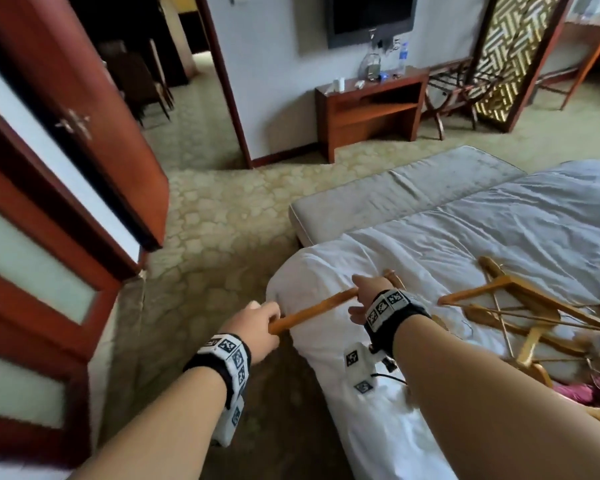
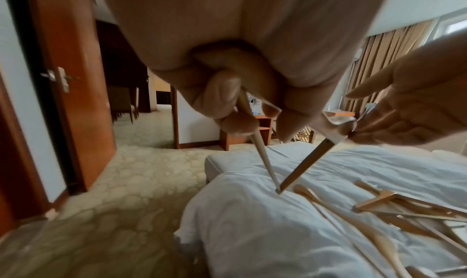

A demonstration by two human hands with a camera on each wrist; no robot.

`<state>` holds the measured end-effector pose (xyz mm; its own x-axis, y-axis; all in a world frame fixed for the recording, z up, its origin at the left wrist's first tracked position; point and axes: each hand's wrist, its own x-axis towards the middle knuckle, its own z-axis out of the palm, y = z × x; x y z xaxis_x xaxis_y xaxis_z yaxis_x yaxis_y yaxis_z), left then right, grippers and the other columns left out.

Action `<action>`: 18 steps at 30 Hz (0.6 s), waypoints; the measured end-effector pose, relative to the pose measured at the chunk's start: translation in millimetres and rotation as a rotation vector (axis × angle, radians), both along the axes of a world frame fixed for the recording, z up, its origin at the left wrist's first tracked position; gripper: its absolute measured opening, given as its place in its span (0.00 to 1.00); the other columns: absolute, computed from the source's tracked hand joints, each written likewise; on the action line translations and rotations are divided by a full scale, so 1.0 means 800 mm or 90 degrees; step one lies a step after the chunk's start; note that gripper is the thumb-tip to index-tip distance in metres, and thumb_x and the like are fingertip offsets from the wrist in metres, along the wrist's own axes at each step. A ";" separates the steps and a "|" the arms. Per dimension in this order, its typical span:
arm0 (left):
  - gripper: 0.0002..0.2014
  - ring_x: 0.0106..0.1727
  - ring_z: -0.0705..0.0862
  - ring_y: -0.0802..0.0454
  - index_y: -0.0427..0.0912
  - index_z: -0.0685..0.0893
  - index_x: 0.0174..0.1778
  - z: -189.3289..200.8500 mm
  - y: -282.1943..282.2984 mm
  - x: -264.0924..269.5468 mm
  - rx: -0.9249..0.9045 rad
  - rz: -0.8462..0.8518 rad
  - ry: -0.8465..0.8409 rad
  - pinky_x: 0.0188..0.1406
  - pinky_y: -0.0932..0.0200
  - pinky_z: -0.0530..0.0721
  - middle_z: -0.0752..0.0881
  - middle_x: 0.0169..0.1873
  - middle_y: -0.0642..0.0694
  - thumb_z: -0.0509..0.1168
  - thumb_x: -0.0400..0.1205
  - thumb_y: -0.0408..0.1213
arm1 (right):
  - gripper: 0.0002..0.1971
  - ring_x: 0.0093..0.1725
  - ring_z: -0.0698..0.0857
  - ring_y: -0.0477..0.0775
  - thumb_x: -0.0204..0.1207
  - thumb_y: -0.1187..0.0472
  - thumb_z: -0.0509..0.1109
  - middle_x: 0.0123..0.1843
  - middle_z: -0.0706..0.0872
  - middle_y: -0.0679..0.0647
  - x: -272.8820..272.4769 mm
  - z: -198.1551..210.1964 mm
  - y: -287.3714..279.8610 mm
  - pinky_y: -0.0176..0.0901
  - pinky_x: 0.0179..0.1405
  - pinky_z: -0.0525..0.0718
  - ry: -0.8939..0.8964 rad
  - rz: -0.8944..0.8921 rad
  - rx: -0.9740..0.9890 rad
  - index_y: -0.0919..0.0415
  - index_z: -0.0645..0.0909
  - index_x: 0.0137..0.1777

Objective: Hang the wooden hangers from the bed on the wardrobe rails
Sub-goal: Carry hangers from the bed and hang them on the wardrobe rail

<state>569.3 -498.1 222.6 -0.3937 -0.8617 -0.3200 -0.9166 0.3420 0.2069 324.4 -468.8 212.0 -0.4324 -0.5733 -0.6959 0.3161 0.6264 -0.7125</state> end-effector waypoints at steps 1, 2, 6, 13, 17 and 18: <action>0.09 0.36 0.80 0.48 0.58 0.72 0.43 -0.001 0.012 0.029 -0.011 0.020 0.001 0.31 0.55 0.75 0.74 0.44 0.52 0.66 0.73 0.45 | 0.18 0.43 0.85 0.63 0.83 0.55 0.65 0.46 0.81 0.60 0.021 -0.003 0.004 0.58 0.50 0.88 0.012 0.038 -0.019 0.67 0.78 0.66; 0.10 0.37 0.80 0.49 0.59 0.71 0.43 -0.001 0.026 0.059 -0.015 0.043 0.006 0.33 0.54 0.78 0.73 0.45 0.53 0.67 0.73 0.46 | 0.20 0.45 0.85 0.62 0.84 0.55 0.64 0.49 0.82 0.60 0.044 -0.005 0.010 0.57 0.50 0.89 0.018 0.069 -0.040 0.67 0.76 0.69; 0.12 0.40 0.80 0.50 0.61 0.72 0.47 -0.009 0.107 0.186 0.037 0.159 0.029 0.41 0.54 0.79 0.69 0.51 0.53 0.67 0.73 0.45 | 0.20 0.47 0.87 0.56 0.83 0.58 0.62 0.58 0.84 0.59 0.152 -0.025 0.027 0.48 0.42 0.88 0.018 0.167 -0.070 0.66 0.75 0.72; 0.15 0.47 0.83 0.42 0.59 0.71 0.57 -0.014 0.277 0.391 0.028 0.341 0.061 0.57 0.47 0.84 0.67 0.58 0.49 0.64 0.78 0.39 | 0.19 0.59 0.88 0.61 0.80 0.57 0.67 0.62 0.87 0.64 0.398 -0.004 0.076 0.46 0.46 0.90 0.181 0.473 -0.107 0.64 0.80 0.68; 0.17 0.47 0.84 0.43 0.58 0.68 0.60 -0.011 0.377 0.478 0.014 0.467 0.057 0.55 0.48 0.85 0.66 0.59 0.51 0.66 0.80 0.39 | 0.21 0.60 0.86 0.58 0.73 0.49 0.76 0.60 0.87 0.55 0.522 0.011 0.109 0.44 0.54 0.82 0.359 0.672 -0.132 0.54 0.80 0.63; 0.18 0.48 0.84 0.44 0.58 0.67 0.58 -0.009 0.399 0.495 0.032 0.495 0.056 0.55 0.48 0.85 0.67 0.59 0.50 0.68 0.80 0.41 | 0.21 0.61 0.85 0.57 0.73 0.48 0.76 0.60 0.87 0.53 0.552 0.019 0.121 0.45 0.58 0.82 0.354 0.706 -0.146 0.53 0.81 0.64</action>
